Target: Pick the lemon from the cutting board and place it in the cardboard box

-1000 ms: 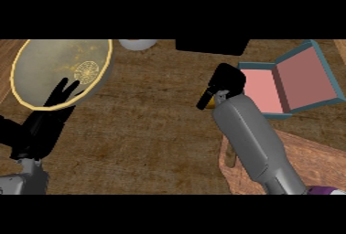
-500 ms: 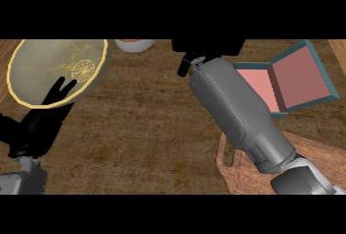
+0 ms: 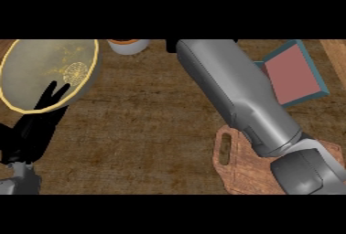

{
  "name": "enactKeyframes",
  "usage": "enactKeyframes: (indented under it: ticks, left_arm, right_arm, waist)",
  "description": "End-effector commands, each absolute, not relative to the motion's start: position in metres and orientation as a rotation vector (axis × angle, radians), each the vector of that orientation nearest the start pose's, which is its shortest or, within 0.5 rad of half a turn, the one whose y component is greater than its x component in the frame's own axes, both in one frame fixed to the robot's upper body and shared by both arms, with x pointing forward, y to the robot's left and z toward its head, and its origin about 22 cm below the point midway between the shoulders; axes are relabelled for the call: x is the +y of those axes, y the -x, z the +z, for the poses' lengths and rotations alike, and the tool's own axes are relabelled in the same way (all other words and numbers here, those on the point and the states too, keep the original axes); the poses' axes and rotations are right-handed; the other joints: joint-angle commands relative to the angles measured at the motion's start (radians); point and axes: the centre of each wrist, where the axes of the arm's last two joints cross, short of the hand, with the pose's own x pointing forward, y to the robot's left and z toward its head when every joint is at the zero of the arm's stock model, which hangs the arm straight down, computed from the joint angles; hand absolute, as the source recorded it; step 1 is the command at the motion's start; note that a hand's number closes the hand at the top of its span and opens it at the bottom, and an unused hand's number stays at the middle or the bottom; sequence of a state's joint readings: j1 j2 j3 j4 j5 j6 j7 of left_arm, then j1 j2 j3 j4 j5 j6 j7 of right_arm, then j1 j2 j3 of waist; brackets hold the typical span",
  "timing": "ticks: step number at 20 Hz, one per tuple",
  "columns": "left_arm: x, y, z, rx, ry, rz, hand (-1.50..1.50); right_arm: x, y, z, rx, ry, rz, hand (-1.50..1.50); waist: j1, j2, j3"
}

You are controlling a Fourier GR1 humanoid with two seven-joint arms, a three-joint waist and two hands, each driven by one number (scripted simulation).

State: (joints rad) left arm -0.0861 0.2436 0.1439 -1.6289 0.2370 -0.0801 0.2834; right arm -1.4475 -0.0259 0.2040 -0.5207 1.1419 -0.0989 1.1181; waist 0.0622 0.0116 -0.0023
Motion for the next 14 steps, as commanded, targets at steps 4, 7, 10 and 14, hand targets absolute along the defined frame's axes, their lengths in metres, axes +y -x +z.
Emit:
enactKeyframes:
  ticks: [4,7,10,14]
  left_arm:
    - [0.307,-0.245,0.051,-1.438,-0.010,0.024,0.00]
    - [0.313,-0.253,0.052,-1.451,-0.030,0.045,0.00]
    - [0.316,-0.248,0.064,-1.461,-0.032,0.044,0.00]
    - [0.315,-0.262,0.060,-1.443,-0.046,0.032,0.00]
  right_arm:
    - [-0.023,-0.447,0.267,-0.939,1.610,0.325,1.50]
    - [-0.025,-0.447,0.260,-0.937,1.608,0.308,1.50]
    - [-0.052,-0.458,0.238,-0.879,1.622,0.385,1.50]
    - [-0.072,-0.464,0.220,-0.910,1.621,0.368,1.50]
  waist:
    - [-0.022,-0.005,0.001]
    - [-0.042,-0.008,0.001]
    - [-0.046,-0.011,0.002]
    - [-0.047,-0.005,0.002]
